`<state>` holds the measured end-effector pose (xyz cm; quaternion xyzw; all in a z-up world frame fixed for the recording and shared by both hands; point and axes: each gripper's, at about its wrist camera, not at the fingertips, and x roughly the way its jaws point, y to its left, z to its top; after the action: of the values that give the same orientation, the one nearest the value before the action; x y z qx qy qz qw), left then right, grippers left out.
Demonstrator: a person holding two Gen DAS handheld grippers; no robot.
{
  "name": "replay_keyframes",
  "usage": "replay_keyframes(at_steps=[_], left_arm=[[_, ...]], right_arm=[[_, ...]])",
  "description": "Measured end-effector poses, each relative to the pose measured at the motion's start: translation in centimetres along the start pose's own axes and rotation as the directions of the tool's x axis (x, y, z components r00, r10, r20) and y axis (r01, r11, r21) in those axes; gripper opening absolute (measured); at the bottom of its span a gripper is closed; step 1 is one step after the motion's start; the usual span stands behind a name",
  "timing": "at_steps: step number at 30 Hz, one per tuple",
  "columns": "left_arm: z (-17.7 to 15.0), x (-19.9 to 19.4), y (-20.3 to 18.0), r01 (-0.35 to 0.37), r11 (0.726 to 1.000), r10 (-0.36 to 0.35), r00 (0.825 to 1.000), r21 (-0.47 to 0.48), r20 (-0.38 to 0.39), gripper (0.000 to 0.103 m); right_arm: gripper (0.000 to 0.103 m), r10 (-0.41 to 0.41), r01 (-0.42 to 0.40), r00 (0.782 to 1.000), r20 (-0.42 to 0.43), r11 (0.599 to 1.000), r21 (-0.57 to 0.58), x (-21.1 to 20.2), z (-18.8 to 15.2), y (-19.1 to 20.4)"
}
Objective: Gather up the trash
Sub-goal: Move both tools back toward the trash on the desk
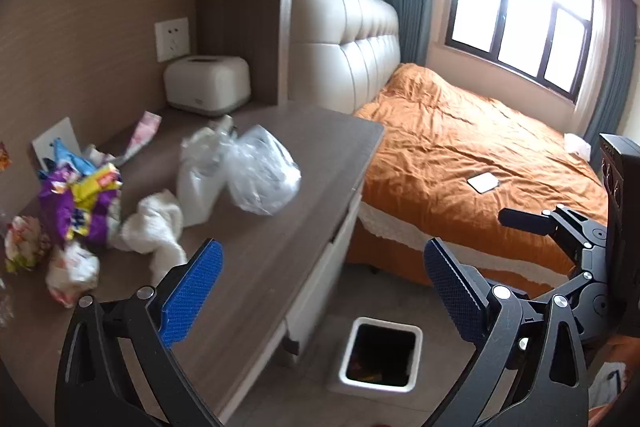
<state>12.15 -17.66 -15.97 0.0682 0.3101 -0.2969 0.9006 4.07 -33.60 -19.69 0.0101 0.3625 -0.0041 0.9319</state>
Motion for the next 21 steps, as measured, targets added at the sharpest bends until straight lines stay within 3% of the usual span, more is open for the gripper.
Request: replay_keyframes(at_steps=[4, 11, 21], left_arm=[[0.9, -3.2, 3.8, -0.081, 0.996, 0.082, 0.996, -0.04, 0.033, 0.099], [-0.7, -7.3, 10.9, -0.217, 0.97, 0.222, 0.975, -0.11, 0.033, 0.099], [-3.5, -12.9, 22.6, -0.394, 0.885, 0.41, 0.912, -0.249, 0.016, 0.099]], right_arm=[[0.098, 0.061, -0.059, 0.997, 0.039, 0.997, -0.041, 0.4, 2.9, 3.6], [0.098, 0.19, -0.182, 0.98, 0.056, 0.975, -0.125, 2.0, 6.7, 10.8], [0.098, 0.374, -0.351, 0.927, 0.037, 0.896, -0.272, 4.9, 11.0, 23.3]])
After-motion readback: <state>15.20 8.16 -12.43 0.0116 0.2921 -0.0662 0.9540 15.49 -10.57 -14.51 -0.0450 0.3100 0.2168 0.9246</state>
